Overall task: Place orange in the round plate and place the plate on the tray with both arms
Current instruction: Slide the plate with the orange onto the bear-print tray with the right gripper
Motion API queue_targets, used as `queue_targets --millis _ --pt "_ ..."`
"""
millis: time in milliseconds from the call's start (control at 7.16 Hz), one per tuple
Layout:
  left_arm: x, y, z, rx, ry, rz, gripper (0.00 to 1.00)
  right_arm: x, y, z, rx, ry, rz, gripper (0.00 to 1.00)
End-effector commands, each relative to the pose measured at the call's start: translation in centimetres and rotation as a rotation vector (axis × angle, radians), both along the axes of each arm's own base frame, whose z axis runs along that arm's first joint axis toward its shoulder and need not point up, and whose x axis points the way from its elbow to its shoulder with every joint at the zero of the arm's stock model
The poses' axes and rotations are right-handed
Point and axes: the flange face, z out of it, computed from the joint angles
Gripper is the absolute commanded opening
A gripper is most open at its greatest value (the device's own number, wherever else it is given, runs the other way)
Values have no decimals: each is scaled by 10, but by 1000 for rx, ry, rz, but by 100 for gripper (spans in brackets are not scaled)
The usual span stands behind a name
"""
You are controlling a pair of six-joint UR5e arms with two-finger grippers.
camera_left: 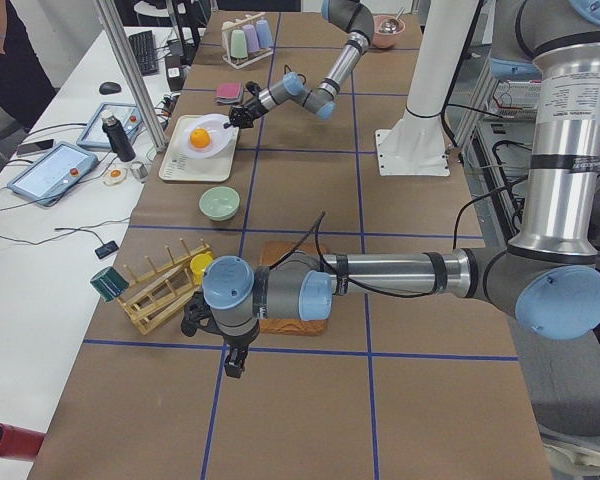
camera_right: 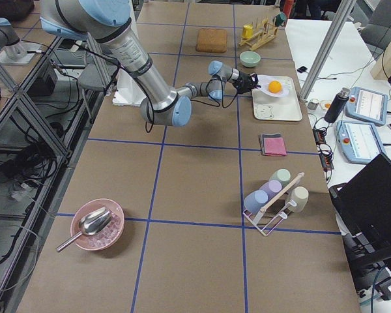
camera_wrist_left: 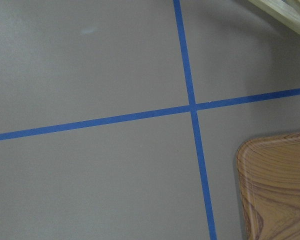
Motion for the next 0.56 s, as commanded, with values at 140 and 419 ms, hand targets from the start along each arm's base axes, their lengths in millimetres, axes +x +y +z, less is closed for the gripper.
queue_targets --millis 140,419 --pt "0 -1 -4 3 0 -6 99 -10 -12 13 -32 43 3 21" --pt "0 -3 -6 5 0 -7 99 9 -1 6 65 132 -61 100"
